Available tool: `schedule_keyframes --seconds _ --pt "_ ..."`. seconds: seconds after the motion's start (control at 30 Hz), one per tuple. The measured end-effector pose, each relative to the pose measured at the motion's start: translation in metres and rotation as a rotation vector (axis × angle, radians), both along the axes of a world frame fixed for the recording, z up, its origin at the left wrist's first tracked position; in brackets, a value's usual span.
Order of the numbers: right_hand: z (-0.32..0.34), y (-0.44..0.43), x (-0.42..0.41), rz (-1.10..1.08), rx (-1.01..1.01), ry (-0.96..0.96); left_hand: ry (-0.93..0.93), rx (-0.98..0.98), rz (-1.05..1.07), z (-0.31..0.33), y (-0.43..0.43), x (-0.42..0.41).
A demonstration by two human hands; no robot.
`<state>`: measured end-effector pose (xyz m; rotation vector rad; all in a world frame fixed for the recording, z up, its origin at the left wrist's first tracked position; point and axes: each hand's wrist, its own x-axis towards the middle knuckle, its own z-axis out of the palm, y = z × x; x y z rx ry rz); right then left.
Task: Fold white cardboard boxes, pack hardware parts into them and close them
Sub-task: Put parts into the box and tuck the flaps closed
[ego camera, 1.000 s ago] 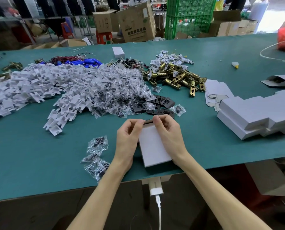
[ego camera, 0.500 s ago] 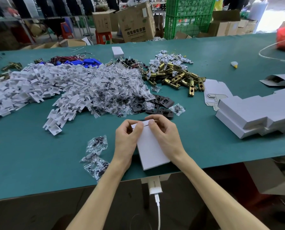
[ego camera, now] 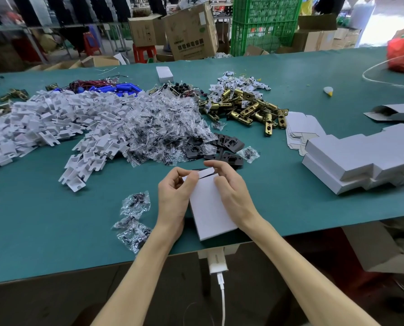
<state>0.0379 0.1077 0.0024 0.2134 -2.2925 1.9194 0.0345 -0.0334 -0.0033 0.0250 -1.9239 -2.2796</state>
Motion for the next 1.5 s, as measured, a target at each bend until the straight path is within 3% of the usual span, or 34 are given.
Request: schedule_keyframes --seconds 0.13,0.47,1.1,1.5 --pt "0.0016 0.0005 0.0018 0.016 -0.007 0.004 0.001 0.018 -0.007 -0.0001 -0.0007 0.0011" --pt "0.0037 0.0061 -0.0009 0.075 -0.247 -0.113 -0.037 0.092 0.112 0.0000 -0.0006 0.0006" --pt "-0.0013 0.0066 -0.0026 0.036 -0.275 -0.131 0.007 0.028 0.116 -0.0024 -0.0006 -0.0017" --pt "0.0008 0.0070 0.0009 0.096 -0.272 -0.101 -0.050 0.151 -0.027 0.0034 -0.0024 0.0021"
